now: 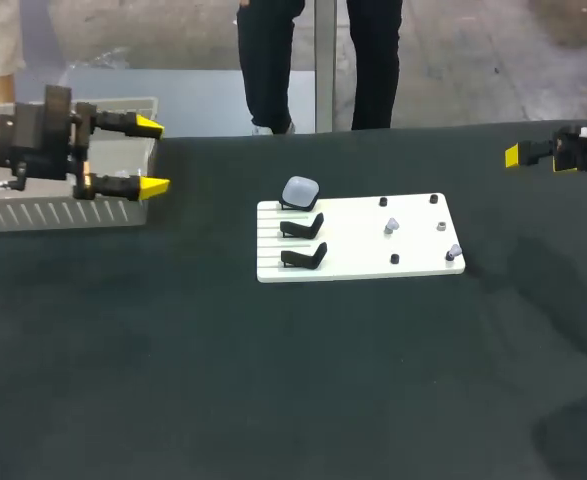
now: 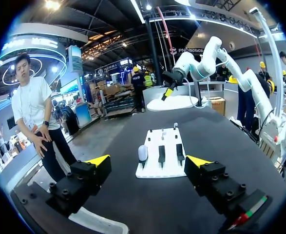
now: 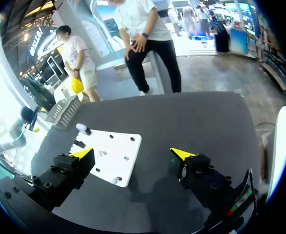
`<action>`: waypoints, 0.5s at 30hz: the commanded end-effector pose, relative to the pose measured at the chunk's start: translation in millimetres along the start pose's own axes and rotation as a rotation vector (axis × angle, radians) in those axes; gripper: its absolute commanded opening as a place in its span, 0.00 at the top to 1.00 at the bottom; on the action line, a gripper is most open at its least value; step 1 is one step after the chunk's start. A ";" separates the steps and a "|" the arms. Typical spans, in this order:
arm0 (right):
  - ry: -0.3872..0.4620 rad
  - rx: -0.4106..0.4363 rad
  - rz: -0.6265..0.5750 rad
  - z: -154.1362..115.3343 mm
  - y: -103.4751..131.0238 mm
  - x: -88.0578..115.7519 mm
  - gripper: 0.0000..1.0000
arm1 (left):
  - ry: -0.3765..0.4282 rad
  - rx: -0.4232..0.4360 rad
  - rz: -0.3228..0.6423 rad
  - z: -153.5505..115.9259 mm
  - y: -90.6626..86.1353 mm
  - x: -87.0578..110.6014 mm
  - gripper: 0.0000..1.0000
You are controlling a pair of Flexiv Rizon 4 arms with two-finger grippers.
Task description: Pick up each earbud case from the left stands, insert the matching earbuds, close the lid, and place the case in the box.
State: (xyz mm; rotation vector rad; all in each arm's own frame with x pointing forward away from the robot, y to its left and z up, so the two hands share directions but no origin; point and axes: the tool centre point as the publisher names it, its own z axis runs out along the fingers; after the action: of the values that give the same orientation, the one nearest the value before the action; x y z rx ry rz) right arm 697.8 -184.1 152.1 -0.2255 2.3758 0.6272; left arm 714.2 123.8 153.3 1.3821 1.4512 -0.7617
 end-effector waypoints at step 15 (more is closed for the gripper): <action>0.000 -0.004 -0.001 0.7 -1.0 0.0 0.00 | 0.065 0.093 -0.080 100.5 19.2 21.8 0.00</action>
State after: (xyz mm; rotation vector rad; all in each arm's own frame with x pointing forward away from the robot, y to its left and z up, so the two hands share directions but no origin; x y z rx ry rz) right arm 697.8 -184.1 152.1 -0.2256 2.3759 0.6271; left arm 736.8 63.8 114.9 1.4046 1.5470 -0.8167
